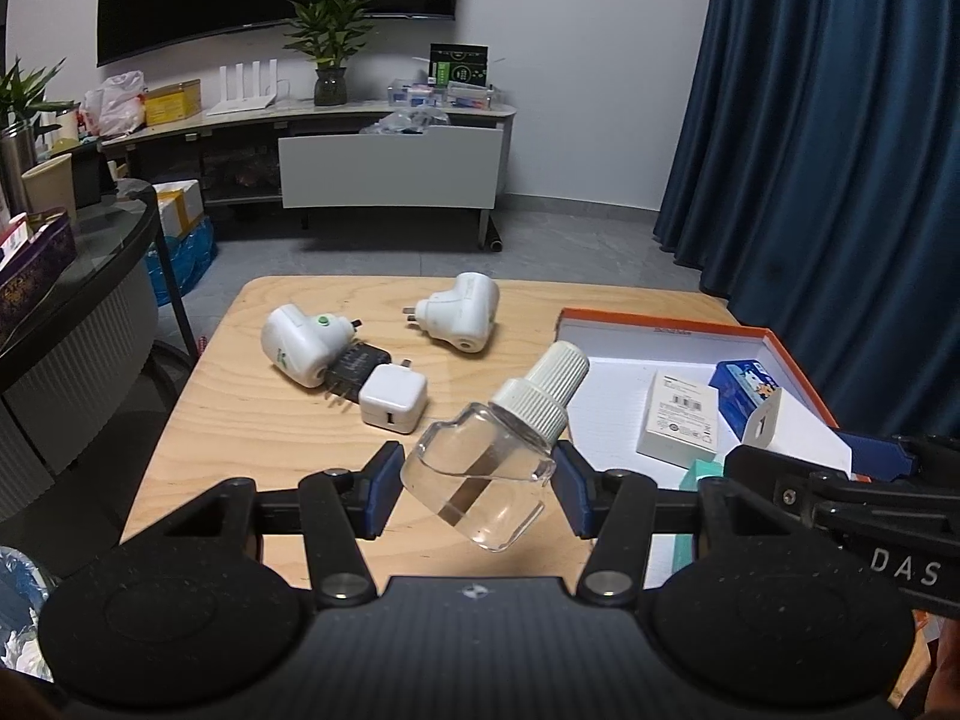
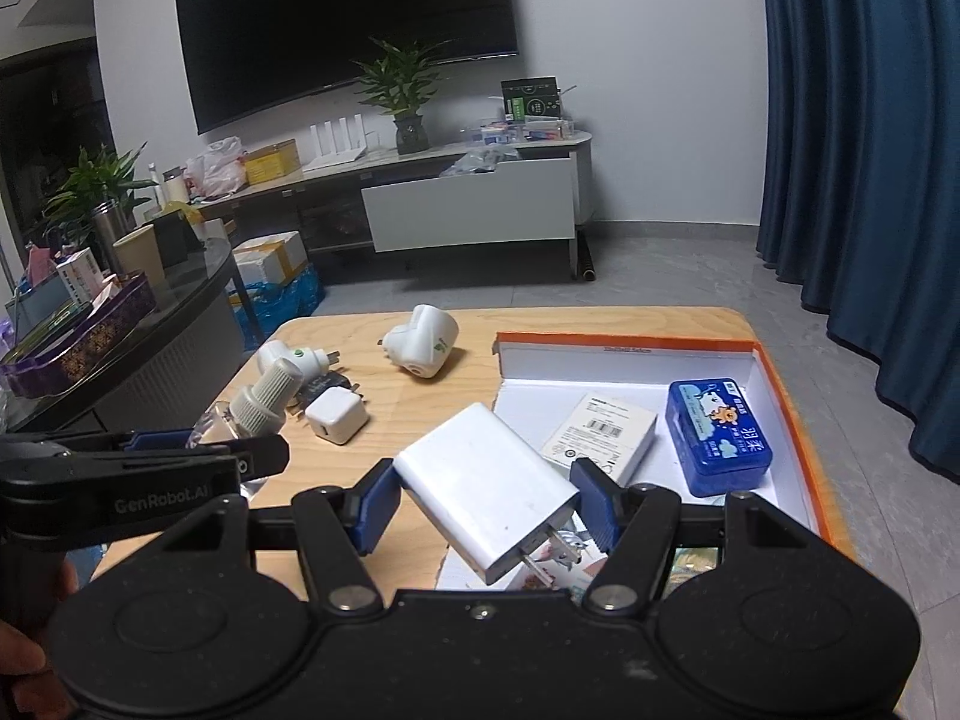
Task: Organize rigid objects
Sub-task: 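Carry refill bottle with left gripper while right carries white charger to the lid, then lower white charger into the lid and open the right gripper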
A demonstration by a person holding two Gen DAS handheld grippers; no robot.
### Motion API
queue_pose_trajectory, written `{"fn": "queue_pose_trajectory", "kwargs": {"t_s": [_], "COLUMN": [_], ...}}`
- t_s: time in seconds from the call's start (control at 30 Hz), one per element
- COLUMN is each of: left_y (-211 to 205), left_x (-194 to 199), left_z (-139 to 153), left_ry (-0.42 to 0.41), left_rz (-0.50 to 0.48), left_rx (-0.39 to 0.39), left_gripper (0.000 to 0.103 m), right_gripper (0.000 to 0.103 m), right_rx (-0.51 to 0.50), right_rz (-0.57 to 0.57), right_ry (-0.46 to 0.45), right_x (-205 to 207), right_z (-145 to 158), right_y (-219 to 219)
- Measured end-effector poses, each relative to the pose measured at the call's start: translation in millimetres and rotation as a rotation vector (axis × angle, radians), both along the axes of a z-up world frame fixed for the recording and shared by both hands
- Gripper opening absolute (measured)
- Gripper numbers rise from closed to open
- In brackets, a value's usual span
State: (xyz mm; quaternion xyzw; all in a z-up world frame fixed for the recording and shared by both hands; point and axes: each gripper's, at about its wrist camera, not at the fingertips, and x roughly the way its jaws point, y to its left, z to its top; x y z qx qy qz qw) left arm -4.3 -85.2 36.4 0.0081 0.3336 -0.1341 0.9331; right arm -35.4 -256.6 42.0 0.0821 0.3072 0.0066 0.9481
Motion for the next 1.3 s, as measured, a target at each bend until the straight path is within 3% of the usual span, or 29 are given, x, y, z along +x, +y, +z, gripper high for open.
{"fn": "queue_pose_trajectory", "kwargs": {"t_s": [1.3], "left_y": [-67.8], "left_x": [3.9], "left_z": [-4.1], "left_ry": [0.005], "left_rz": [-0.157], "left_rx": [0.004], "left_gripper": [0.054], "right_gripper": [0.076], "right_rx": [0.004], "right_rz": [-0.148], "right_ry": [-0.005], "right_x": [-17.9], "right_z": [-0.5], "right_y": [-63.2]}}
